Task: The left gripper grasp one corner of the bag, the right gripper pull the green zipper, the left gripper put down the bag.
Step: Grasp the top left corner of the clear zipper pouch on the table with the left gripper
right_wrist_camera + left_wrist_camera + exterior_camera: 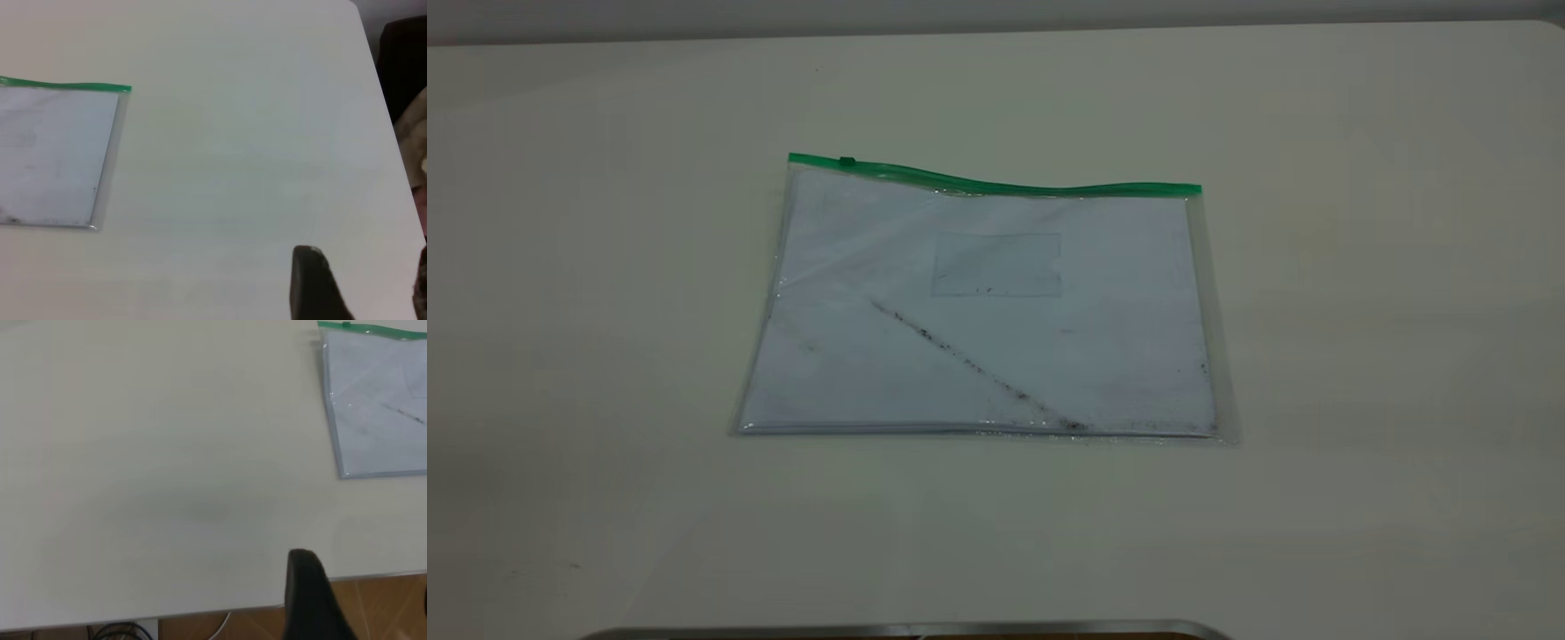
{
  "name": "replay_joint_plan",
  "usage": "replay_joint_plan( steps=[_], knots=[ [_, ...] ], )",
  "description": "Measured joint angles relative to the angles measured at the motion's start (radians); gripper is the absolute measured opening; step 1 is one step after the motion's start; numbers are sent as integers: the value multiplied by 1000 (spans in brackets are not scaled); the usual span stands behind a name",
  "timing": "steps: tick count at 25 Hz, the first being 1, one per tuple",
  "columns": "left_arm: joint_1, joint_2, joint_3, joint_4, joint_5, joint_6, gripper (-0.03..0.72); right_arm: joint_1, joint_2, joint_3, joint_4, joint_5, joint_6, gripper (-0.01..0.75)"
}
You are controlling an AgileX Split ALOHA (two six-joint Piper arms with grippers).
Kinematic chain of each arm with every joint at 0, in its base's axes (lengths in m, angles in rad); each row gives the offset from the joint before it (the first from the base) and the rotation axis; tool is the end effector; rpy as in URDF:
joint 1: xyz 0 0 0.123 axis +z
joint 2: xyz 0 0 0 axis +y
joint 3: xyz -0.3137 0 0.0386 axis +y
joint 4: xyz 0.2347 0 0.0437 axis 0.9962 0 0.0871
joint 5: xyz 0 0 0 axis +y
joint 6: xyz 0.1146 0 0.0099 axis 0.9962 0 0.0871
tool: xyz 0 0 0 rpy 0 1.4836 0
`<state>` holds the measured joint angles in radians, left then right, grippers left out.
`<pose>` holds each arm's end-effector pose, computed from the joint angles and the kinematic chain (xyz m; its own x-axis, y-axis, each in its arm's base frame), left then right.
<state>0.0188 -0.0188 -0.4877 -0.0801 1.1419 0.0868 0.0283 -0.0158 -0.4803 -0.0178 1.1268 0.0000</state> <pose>-0.0323 -0.0090 0.2480 -0.5170 0.0436 -0.8549 0.0711 0.9974 0.0078 -0.0302 -0.0027 0.2472 -0.5168 -0.0223 -0.8558 -0.0185 0.9997 -0.0149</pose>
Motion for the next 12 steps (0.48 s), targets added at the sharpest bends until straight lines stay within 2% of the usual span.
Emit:
replay_joint_plan(
  steps=[12],
  knots=[
    [0,0,0,0,0,-9,464,0,0,0,1,0,6,398]
  ],
)
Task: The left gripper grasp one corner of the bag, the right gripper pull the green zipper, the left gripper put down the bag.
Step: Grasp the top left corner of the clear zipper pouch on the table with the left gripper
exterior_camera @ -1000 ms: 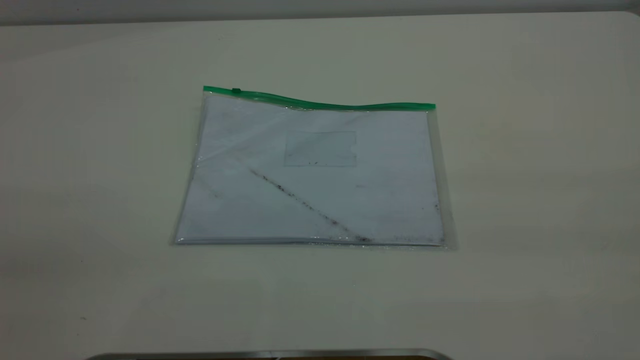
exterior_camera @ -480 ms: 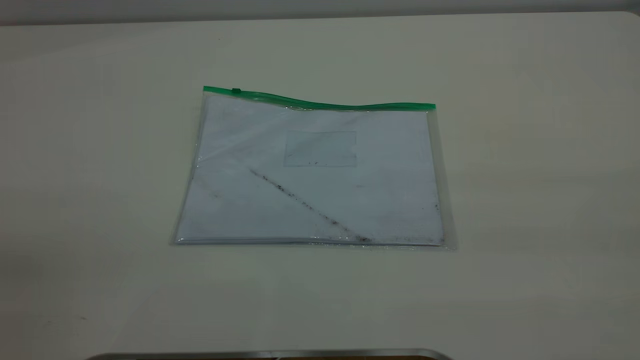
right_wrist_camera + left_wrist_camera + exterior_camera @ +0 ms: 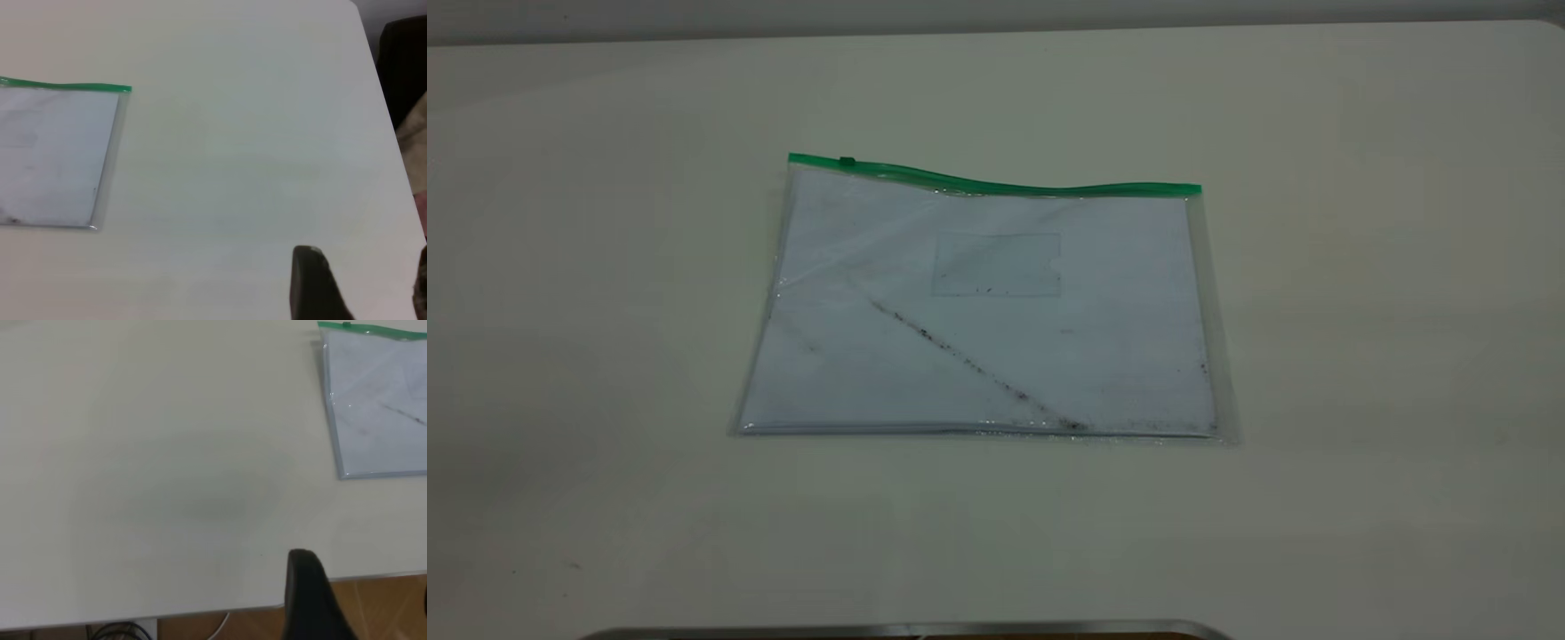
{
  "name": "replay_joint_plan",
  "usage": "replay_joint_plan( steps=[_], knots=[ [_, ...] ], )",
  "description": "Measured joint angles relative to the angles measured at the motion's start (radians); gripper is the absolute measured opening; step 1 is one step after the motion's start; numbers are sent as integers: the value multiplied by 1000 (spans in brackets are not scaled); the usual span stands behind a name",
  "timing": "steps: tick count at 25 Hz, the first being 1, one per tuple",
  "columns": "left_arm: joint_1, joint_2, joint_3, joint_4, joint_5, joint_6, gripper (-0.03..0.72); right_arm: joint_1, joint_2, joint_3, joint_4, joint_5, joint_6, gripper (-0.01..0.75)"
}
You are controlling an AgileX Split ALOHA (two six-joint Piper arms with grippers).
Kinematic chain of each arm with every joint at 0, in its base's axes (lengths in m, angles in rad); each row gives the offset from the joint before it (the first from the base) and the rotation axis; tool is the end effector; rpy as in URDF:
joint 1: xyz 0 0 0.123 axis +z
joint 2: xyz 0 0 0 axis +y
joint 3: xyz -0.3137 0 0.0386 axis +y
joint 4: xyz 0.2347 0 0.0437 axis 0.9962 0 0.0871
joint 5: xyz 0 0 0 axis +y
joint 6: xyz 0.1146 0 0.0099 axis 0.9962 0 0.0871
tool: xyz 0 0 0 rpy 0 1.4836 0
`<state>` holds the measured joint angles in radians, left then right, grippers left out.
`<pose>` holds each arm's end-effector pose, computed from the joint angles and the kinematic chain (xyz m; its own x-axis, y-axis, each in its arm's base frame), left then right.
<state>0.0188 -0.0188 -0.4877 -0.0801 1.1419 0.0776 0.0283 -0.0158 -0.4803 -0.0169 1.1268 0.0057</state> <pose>-0.0323 -0.0090 0.2480 -0.5176 0.0344 -0.8549 0.0663 0.9978 0.0000 -0.0302 -0.0026 0.2472 -0.5169 -0.0162 -0.8559 -0.0160 0.9998 -0.0092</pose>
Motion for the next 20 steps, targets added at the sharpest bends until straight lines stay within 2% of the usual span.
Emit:
replay_joint_plan(
  steps=[4,9,13,16,20],
  knots=[
    [0,58,0,4,-4,-48,464,0,86,-4,51,-15,-6,398],
    [0,376,-11,14,-54,-43,464,0,386,-5,148,-58,-104,398],
    [0,674,-43,5,-249,0,464,0,631,-11,284,-224,-284,404],
    [0,885,-68,-23,-388,15,468,4,805,-12,453,-387,-473,446],
    [0,1140,-111,-56,-544,56,477,67,1044,-27,684,-554,-768,516]
  ],
)
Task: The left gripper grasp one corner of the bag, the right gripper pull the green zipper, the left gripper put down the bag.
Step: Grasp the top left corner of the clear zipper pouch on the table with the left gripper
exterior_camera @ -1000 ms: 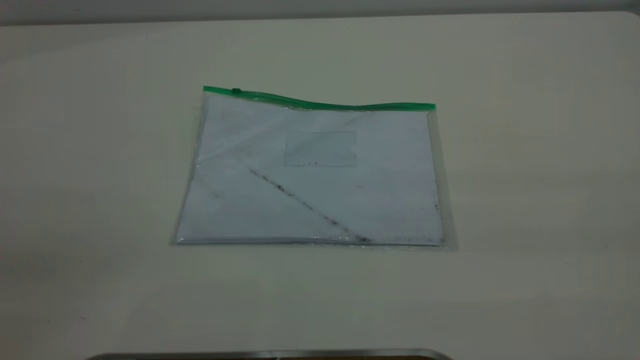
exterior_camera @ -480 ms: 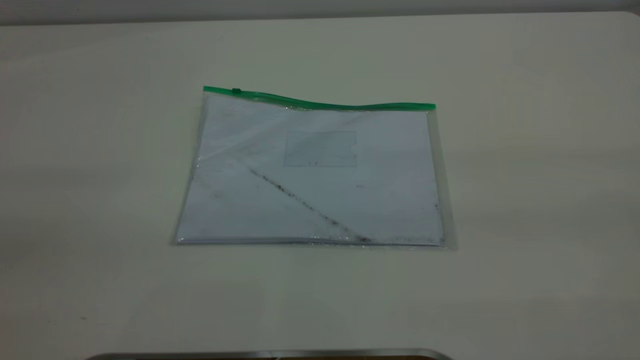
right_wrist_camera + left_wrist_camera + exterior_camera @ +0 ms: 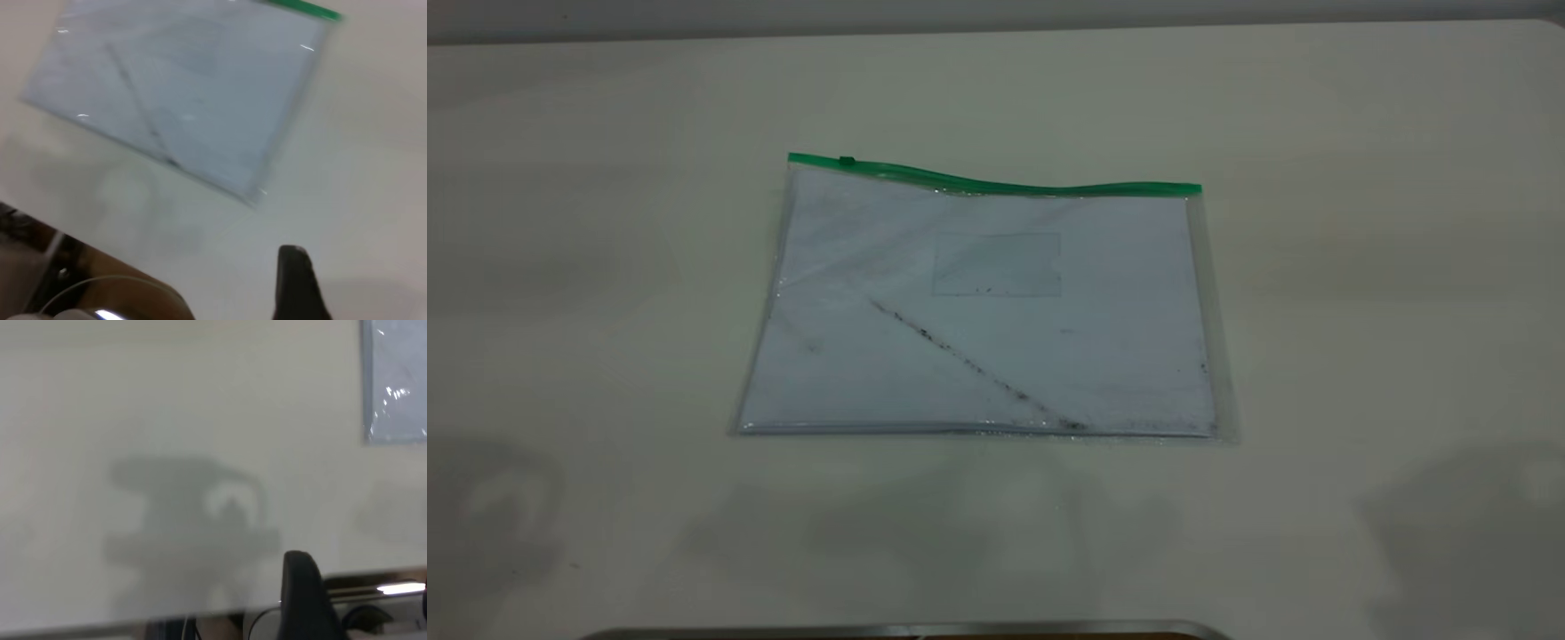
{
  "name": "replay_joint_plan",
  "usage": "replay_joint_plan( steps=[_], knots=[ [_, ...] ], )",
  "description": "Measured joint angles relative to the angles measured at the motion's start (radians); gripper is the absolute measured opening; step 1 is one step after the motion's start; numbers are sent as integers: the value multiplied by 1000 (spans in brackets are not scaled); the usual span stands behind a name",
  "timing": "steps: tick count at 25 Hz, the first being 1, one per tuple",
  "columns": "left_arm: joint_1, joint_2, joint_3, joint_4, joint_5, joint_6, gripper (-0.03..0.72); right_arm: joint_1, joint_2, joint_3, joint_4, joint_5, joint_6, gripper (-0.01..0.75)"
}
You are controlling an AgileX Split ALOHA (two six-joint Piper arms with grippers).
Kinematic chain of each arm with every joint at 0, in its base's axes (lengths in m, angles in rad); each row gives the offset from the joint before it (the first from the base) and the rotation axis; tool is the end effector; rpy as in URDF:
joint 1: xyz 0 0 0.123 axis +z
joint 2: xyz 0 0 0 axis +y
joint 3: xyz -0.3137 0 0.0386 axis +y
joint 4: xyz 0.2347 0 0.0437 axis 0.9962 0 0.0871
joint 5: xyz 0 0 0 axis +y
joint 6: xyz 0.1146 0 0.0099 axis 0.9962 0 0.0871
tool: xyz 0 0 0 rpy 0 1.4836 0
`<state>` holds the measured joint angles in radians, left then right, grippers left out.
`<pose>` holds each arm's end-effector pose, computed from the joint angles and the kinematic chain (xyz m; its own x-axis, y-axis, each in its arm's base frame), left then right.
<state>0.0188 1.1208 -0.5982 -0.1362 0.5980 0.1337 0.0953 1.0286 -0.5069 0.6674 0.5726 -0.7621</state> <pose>0.1827 -0.0054 0.2447 -0.8561 0.0048 -0.5169 0.0386 0.9978 -0.0547 0.1590 0.0540 0.2474 -0.7173 -0.2353 -0.6558 -0.4294 0.8905 0.1502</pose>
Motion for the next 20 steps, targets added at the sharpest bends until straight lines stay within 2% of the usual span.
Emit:
replay_joint_plan(
  steps=[5,11,17,20],
  knots=[
    [0,229,-114,-67,-117,65,480,143,294,-103,297,-102,-269,532],
    [0,439,-246,-208,-150,155,480,258,632,-308,487,-146,-385,529],
    [0,654,-397,-291,-125,247,463,302,862,-553,554,-137,-398,496],
    [0,778,-479,-354,-106,334,448,303,958,-670,576,-86,-401,492]
  ],
)
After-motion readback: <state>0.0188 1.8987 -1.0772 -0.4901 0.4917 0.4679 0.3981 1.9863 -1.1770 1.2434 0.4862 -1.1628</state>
